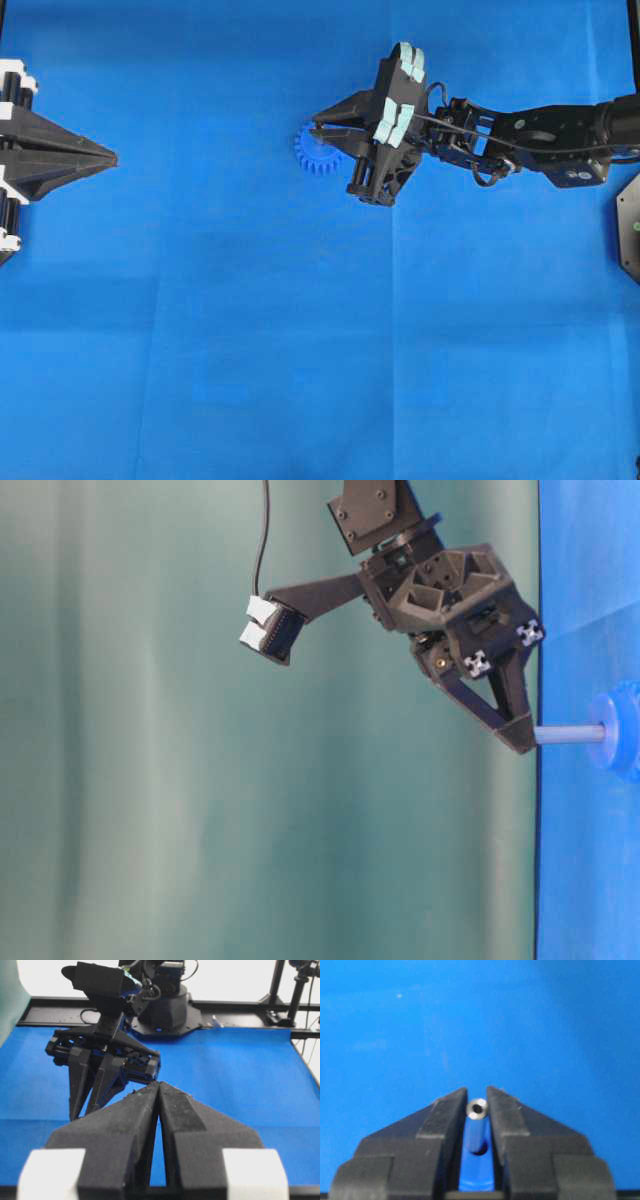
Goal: Insert the shaft placed at a random location into the center hole of the small gear at another random location.
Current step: 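Carry the shaft with the right gripper over the blue gear's hole, then align the held shaft above the gear's center hole with the right gripper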
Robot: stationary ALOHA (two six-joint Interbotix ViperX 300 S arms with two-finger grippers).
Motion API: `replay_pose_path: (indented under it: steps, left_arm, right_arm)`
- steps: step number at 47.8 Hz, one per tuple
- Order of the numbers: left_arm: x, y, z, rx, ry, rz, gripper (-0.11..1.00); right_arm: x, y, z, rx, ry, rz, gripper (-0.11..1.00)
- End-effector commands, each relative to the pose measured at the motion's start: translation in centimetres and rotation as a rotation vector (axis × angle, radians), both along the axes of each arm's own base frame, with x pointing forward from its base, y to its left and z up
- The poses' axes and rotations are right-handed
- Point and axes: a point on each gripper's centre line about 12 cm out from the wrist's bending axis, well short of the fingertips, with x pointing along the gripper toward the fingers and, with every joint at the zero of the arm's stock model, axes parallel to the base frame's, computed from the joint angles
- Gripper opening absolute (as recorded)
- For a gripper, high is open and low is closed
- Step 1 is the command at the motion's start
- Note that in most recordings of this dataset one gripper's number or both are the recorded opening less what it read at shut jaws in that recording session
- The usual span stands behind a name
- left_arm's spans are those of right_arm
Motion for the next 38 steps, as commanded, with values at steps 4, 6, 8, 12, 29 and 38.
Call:
replay_pose_path:
  steps: [4,6,8,12,29,38]
  left_arm:
    - [0.1,0.0,0.3,0.0,-0.009,-0.002,0.0]
    - [0.1,0.0,0.3,0.0,-0.009,-0.002,0.0]
    - [0.1,0.0,0.3,0.0,-0.009,-0.002,0.0]
    - [0.1,0.0,0.3,0.0,-0.009,0.0,0.0]
    - [0.1,0.0,0.3,-0.002,-0.009,-0.002,0.0]
    - [0.1,0.0,0.3,-0.002,-0.009,-0.002,0.0]
  right_arm:
    - [0.4,-0.1,0.8,-0.006,-0.033,-0.004,0.03]
    - [0.4,-0.1,0.8,-0.006,-0.033,-0.004,0.03]
    - [0.3,-0.1,0.8,-0.006,-0.033,-0.005,0.03]
    - [0.3,-0.1,0.8,-0.006,-0.033,-0.005,0.03]
    - [-0.2,0.0,4.0,-0.045,-0.096,0.007,0.03]
    - [-0.7,0.0,4.9,-0.06,-0.111,0.012,0.03]
